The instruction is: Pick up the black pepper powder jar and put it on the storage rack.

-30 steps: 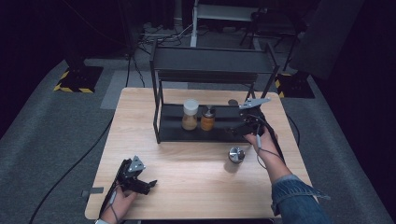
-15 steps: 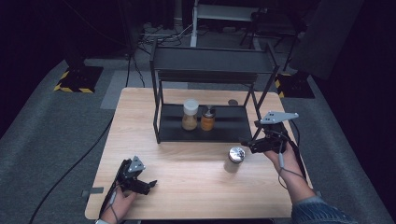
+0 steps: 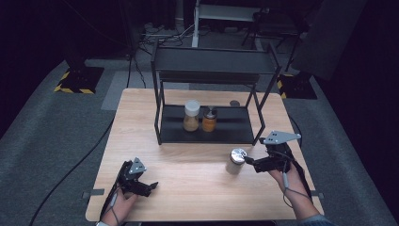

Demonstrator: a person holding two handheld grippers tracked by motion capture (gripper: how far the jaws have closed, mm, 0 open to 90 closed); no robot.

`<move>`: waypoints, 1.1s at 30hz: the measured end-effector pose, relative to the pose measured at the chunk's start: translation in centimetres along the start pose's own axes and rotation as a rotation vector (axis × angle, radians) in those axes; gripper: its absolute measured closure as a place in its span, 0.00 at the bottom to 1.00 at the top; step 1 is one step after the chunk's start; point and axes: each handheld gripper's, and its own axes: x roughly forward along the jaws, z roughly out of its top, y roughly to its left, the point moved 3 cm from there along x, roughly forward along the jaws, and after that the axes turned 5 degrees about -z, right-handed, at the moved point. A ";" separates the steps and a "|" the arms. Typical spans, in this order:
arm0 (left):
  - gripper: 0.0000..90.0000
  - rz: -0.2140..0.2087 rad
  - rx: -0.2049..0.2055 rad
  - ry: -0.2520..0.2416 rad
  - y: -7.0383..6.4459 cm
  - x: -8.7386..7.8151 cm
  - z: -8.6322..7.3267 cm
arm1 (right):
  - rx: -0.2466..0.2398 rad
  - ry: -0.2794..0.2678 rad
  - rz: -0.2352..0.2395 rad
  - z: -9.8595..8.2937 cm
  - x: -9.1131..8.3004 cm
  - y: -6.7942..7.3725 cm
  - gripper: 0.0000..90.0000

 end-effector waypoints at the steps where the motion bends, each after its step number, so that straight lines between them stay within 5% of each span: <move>1: 0.00 0.000 -0.001 -0.001 0.0 0.0 0.0 | 0.001 0.002 0.001 -0.3 0.1 0.1 0.08; 20: 0.00 0.000 -0.001 -0.001 0.0 0.0 0.0 | 0.043 0.055 0.011 -4.4 2.6 0.7 0.08; 33: 0.00 0.000 -0.002 0.000 -0.1 0.0 0.0 | 0.051 0.072 0.027 -4.3 4.7 0.8 0.08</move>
